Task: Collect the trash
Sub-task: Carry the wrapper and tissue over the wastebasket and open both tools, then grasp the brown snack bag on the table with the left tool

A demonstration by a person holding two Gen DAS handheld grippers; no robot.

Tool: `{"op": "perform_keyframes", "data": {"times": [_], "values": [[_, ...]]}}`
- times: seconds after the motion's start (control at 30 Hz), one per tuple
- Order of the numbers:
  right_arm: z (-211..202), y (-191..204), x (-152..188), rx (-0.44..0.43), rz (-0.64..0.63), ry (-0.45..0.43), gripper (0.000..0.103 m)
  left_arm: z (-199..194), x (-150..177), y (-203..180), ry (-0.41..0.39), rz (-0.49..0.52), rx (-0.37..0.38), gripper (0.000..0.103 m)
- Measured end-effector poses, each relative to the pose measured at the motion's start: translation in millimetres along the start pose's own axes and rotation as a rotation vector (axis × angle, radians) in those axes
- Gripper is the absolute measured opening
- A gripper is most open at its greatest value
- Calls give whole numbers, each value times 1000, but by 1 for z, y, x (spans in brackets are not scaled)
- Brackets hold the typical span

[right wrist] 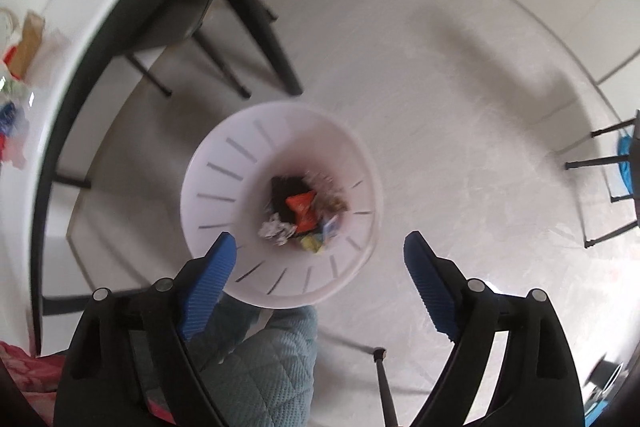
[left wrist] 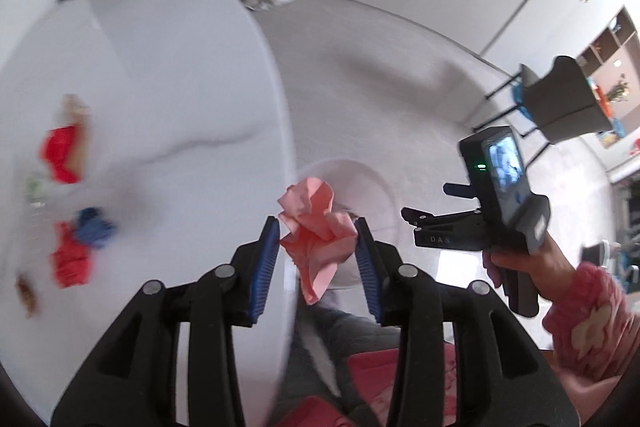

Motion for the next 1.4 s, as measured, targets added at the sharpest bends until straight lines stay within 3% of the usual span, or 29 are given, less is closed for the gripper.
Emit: {"op": "perform_keyframes", "data": {"times": [0.13, 0.37, 0.43, 0.5, 0.7, 1.0, 1.4], "values": [[-29, -22, 3, 10, 40, -47, 87, 40, -13, -31, 39, 42, 50, 43], [-46, -49, 13, 22, 90, -70, 87, 107, -11, -58, 130, 97, 35, 44], [-46, -53, 14, 25, 101, -71, 87, 110, -8, -61, 148, 74, 42, 58], [-49, -56, 13, 15, 120, -72, 88, 103, -6, -63, 130, 60, 41, 79], [-73, -48, -2, -12, 123, -129, 96, 59, -18, -55, 28, 58, -15, 95], [-119, -4, -49, -24, -5, -257, 100, -8, -32, -17, -100, -28, -69, 95], [-131, 70, -74, -72, -137, -285, 100, -44, -12, 51, -154, -148, -154, 95]]}}
Point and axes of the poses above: each gripper's, at about its wrist camera, not at the fingertips, and z roughly the way its jaws point, y to its left, x to its underside, the point moved 9 cm from there along z, roughly the way its jaws point, and after that the axes turned 4 degrees about -z, right-handed, at the moved point
